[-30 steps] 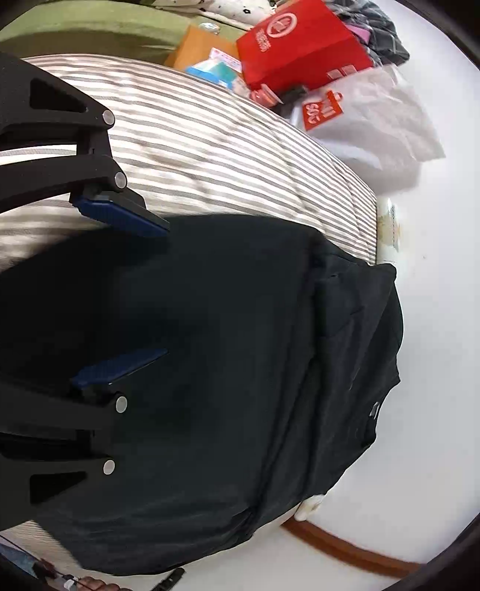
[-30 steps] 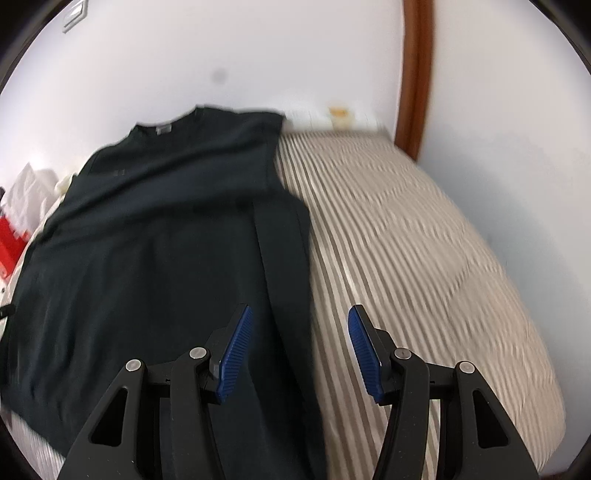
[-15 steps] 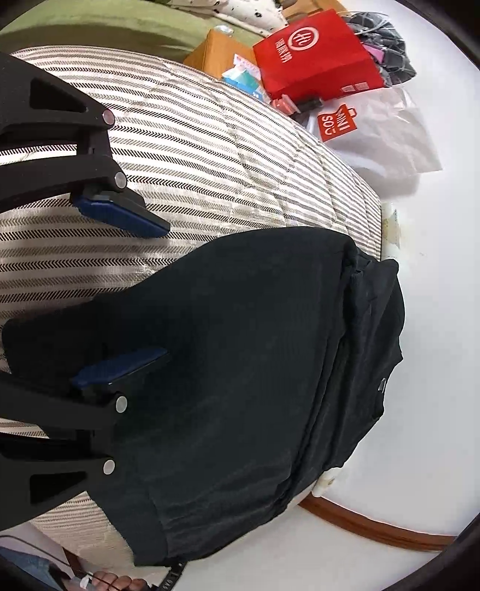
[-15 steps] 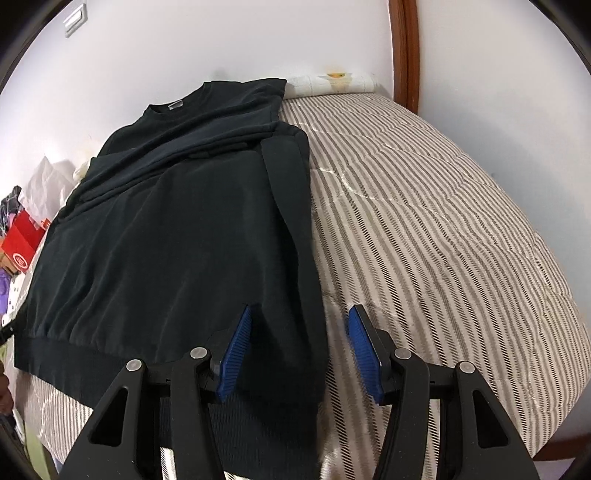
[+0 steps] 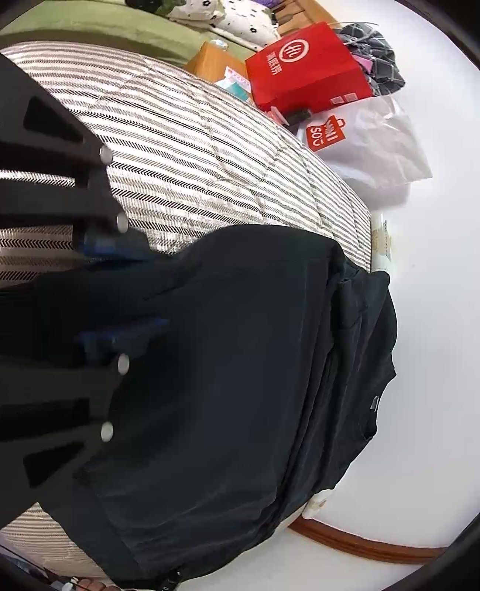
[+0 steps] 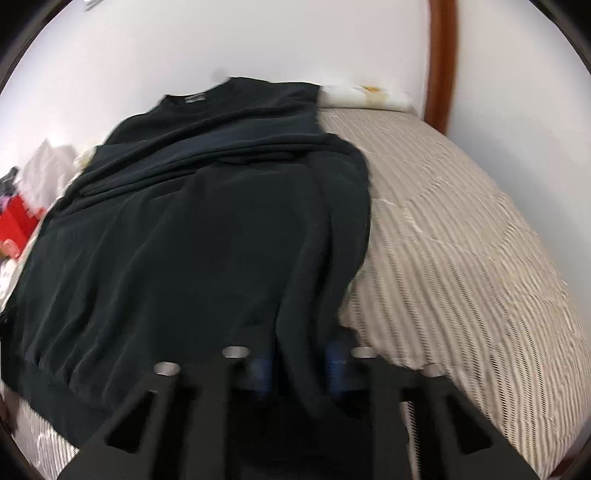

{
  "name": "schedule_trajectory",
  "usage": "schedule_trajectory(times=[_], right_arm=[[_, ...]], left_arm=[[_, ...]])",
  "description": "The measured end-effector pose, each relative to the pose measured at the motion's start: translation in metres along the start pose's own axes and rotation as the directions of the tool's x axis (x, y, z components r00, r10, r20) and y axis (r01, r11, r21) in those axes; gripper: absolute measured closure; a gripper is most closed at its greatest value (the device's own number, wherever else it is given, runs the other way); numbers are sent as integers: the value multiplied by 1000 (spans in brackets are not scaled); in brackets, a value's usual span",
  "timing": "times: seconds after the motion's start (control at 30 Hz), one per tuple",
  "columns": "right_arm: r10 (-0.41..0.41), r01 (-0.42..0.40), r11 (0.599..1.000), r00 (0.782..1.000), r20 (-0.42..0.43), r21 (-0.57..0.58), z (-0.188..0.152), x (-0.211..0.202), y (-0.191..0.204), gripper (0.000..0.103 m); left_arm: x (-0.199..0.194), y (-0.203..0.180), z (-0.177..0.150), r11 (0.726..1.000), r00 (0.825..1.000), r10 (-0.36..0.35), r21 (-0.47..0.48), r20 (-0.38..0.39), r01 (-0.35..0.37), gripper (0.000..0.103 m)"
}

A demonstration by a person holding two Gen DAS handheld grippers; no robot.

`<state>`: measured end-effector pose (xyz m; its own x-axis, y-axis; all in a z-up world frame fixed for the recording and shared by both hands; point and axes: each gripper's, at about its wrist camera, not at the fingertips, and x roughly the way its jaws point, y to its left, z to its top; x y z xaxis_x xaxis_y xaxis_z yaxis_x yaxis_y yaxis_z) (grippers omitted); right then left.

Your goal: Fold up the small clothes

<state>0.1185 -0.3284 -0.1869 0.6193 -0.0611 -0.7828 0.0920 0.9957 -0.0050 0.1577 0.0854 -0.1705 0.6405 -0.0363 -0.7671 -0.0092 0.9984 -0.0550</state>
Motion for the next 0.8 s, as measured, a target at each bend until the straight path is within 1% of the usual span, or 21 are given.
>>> schedule_trajectory(times=[0.03,0.17,0.23,0.37,0.47,0.63,0.73,0.8], right_arm=[[-7,7,1000,1000,7,-9,-1,-1,1,91],[30,-31,999,999,35,22,-4,-12,-12,93],[69,-71,997,997,40,36,-7,-20,-19,93],[113,-115,993,993,45,41,-13,-40,-28,93],[114,-115,993,991,67,9,-21,-62,-27,93],[122,-116,992,985,124,-59,-33,-102,-22,93],[127,-119,991,980,151,-64,-28,-114,-23,93],[139,-133,990,977,162,-49,-23,-119,-25,93]], left_arm=[[-1,2,-1,1000,1000,-16,1,-5,16,92],[-8,9,-2,999,999,-43,-21,-9,42,94],[-13,13,-4,998,998,-55,-27,-7,55,94],[-34,18,-7,995,995,-97,-35,4,97,95],[-57,20,-13,991,991,-132,-20,20,132,95],[-86,19,-24,986,985,-167,18,44,166,95],[-98,19,-21,984,981,-180,26,72,178,95],[-101,22,-15,981,977,-194,6,89,194,95]])
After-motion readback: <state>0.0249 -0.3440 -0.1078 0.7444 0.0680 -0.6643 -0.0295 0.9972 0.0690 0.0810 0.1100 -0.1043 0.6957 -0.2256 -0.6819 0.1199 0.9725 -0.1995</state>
